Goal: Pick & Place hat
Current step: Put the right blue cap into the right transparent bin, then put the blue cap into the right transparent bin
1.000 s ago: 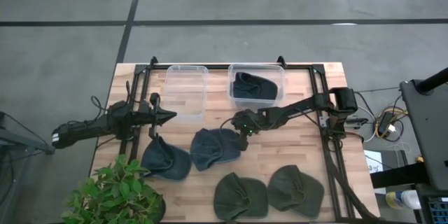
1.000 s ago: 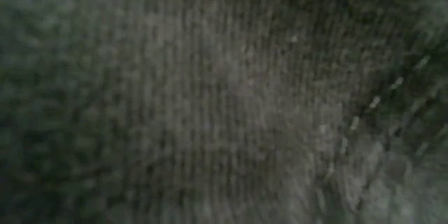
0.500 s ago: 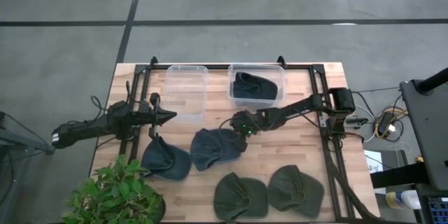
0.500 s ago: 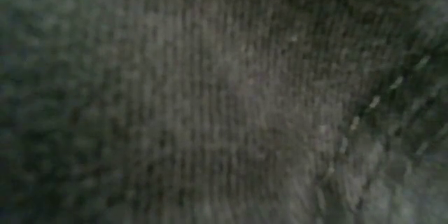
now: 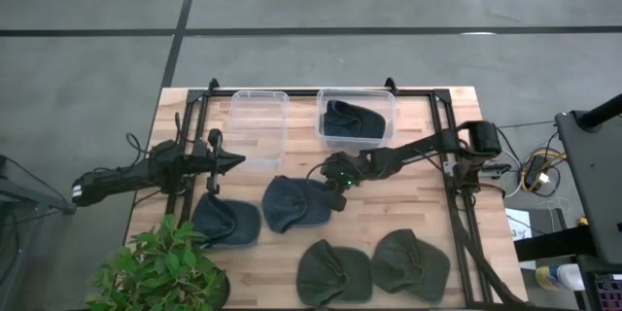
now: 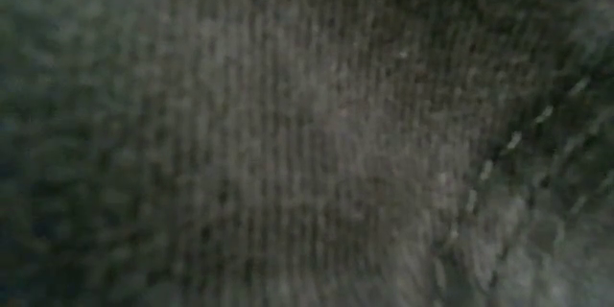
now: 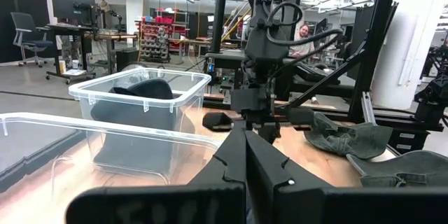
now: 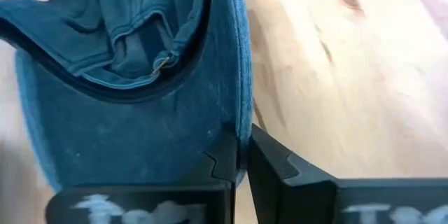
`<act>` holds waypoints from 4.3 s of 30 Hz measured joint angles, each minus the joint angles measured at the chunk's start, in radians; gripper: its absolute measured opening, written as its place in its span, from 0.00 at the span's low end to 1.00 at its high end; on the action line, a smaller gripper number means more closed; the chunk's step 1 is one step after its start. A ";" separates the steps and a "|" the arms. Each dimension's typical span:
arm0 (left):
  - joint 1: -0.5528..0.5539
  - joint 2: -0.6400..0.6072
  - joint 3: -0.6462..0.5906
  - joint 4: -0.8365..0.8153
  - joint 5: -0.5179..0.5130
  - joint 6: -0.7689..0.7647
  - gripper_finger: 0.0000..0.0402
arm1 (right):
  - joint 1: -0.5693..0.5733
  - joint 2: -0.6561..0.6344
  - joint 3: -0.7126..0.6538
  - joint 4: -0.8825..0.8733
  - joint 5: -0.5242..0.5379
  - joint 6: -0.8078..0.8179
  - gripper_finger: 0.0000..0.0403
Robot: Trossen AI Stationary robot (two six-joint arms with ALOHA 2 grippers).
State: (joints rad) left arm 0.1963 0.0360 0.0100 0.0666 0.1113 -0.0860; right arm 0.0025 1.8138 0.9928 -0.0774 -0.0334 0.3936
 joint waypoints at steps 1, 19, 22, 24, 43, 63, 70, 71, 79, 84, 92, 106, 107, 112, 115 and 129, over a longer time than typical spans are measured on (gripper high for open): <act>0.000 0.000 0.000 0.000 0.000 0.000 0.00 | 0.000 -0.014 0.000 -0.018 0.002 -0.001 0.04; 0.000 0.002 0.000 -0.002 0.000 0.000 0.00 | 0.056 -0.395 -0.002 -0.301 0.040 -0.005 0.03; 0.000 0.002 0.000 -0.002 0.000 0.000 0.00 | 0.069 -0.477 -0.002 -0.337 0.077 -0.005 0.03; 0.000 0.003 0.000 -0.002 0.000 0.000 0.00 | 0.072 -0.532 -0.002 -0.369 0.112 -0.005 0.03; 0.000 0.004 0.000 -0.004 0.000 0.000 0.00 | 0.063 -0.888 -0.002 -0.524 0.648 -0.295 0.03; 0.000 0.004 0.000 -0.004 0.000 0.000 0.00 | -0.156 -0.705 -0.001 -0.486 0.796 -0.658 0.03; 0.000 0.004 0.000 -0.004 0.000 0.000 0.00 | -0.168 -0.647 -0.001 -0.455 0.791 -0.720 0.03; 0.000 0.004 0.000 -0.004 0.000 0.000 0.00 | -0.168 -0.641 -0.001 -0.458 0.785 -0.720 0.03; 0.000 0.004 0.000 -0.004 -0.001 0.000 0.00 | -0.181 -0.597 -0.001 -0.465 0.719 -0.703 0.03; 0.000 0.004 0.000 -0.004 -0.001 0.000 0.00 | -0.187 -0.559 -0.001 -0.491 0.710 -0.654 0.03; 0.000 0.004 0.000 -0.004 -0.001 0.000 0.00 | -0.193 -0.489 -0.001 -0.554 0.710 -0.594 0.03; 0.000 0.004 0.000 -0.004 0.000 0.000 0.00 | -0.197 -0.431 -0.002 -0.568 0.714 -0.563 0.04; 0.000 0.004 0.000 -0.004 -0.001 0.000 0.00 | -0.197 -0.431 -0.002 -0.568 0.714 -0.558 0.05; 0.000 0.004 0.000 -0.004 -0.001 0.000 0.00 | -0.197 -0.445 -0.002 -0.571 0.718 -0.553 0.14; 0.000 0.004 0.000 -0.004 -0.001 0.000 0.00 | -0.197 -0.451 -0.002 -0.572 0.731 -0.552 0.22; 0.000 0.004 0.000 -0.004 -0.001 0.000 0.00 | -0.195 -0.537 0.020 -0.569 0.795 -0.554 0.48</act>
State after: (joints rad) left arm 0.1967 0.0402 0.0099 0.0624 0.1108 -0.0860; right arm -0.1925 1.2765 1.0127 -0.6463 0.7612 -0.1602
